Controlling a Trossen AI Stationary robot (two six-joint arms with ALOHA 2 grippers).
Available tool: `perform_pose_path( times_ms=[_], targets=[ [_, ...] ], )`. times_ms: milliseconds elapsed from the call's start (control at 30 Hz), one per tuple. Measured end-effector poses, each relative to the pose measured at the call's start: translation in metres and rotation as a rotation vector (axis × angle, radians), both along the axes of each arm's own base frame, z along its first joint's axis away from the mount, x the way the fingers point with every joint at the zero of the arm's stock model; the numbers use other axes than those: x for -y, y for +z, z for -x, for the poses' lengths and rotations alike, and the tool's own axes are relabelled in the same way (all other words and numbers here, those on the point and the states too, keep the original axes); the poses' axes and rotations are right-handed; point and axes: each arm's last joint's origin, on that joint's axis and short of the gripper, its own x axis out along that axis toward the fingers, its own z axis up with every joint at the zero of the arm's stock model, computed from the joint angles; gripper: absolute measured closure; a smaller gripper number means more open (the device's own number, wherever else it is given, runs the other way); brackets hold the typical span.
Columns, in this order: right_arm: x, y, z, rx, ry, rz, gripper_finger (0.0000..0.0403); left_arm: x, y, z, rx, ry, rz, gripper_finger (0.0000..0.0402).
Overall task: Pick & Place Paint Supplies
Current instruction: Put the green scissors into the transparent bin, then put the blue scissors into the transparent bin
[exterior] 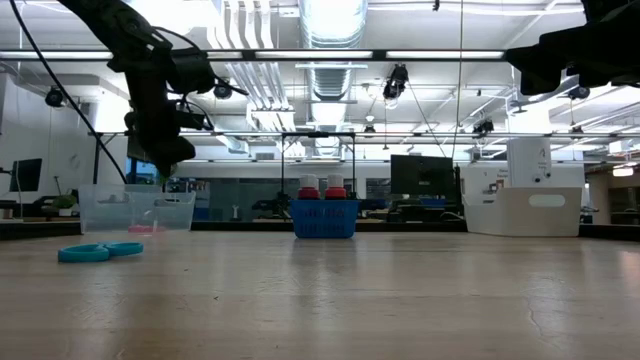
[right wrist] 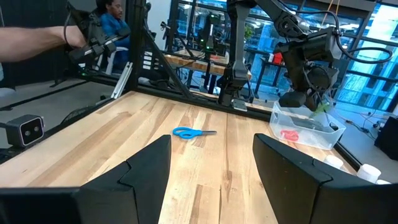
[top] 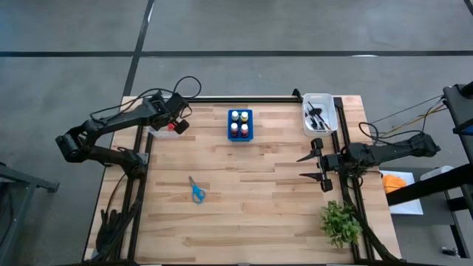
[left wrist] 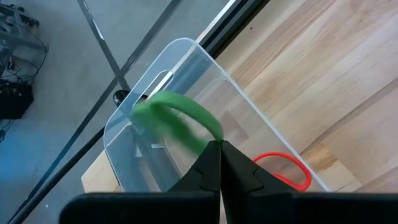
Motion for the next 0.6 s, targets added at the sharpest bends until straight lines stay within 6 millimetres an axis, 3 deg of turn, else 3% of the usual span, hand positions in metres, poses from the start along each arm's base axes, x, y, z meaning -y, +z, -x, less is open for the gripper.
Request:
perform_pose_path(
  times_ms=[367,600],
  targets=[
    [0.0000,-0.0003,0.0000,-0.004,0.000,-0.005,0.0177,-0.0001,0.0004,0.0000,0.011,0.015,-0.005,0.0322],
    [0.0000,-0.0005,0.0000,-0.006,0.000,-0.005,0.0177,-0.0001,0.0004,0.0000,0.003,0.005,-0.003,0.0312]
  ],
)
